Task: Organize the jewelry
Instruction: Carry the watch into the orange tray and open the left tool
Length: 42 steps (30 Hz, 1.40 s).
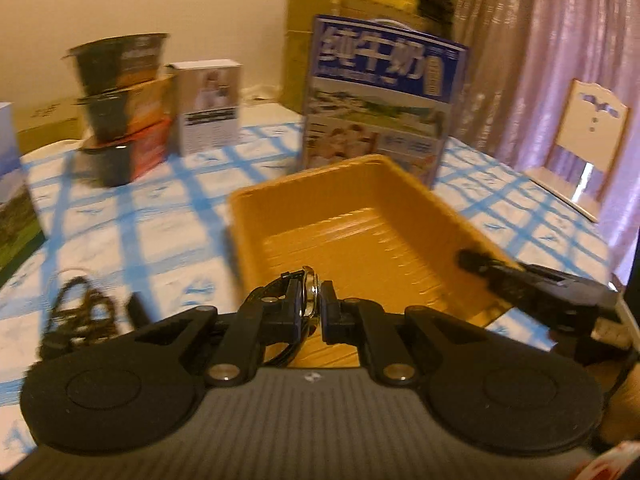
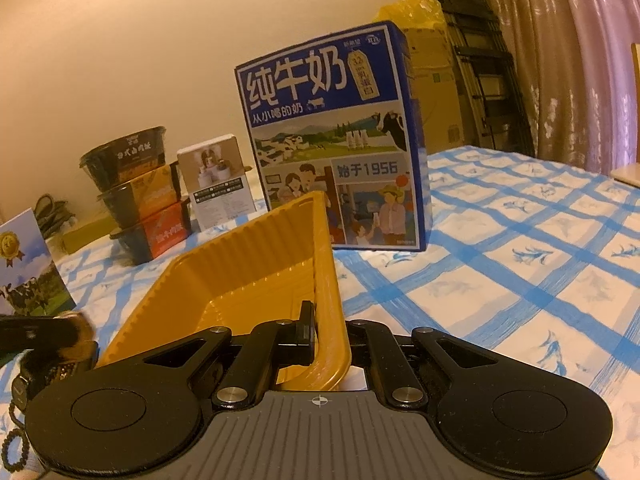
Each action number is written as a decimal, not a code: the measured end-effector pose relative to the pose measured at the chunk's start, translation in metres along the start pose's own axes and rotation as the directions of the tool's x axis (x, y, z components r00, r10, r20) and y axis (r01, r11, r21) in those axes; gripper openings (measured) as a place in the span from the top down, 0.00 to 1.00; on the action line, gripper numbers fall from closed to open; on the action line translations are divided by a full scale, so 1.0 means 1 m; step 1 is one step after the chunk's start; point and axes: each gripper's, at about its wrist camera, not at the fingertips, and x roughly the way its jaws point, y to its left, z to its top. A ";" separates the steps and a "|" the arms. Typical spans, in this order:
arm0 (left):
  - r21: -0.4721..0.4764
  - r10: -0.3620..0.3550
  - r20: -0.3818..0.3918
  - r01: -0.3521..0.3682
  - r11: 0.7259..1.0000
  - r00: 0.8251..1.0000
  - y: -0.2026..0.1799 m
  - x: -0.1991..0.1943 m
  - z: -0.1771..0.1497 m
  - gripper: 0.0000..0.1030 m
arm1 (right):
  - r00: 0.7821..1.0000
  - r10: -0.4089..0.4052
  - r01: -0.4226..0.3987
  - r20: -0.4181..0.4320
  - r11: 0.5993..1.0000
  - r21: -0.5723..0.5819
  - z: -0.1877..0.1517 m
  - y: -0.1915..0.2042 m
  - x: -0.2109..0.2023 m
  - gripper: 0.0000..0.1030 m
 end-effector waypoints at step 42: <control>-0.091 0.187 -0.154 -0.202 0.975 0.970 0.057 -0.019 -0.075 0.80 | 0.999 -0.048 0.048 -0.003 0.997 -0.062 -0.002 -0.001 -0.018 0.95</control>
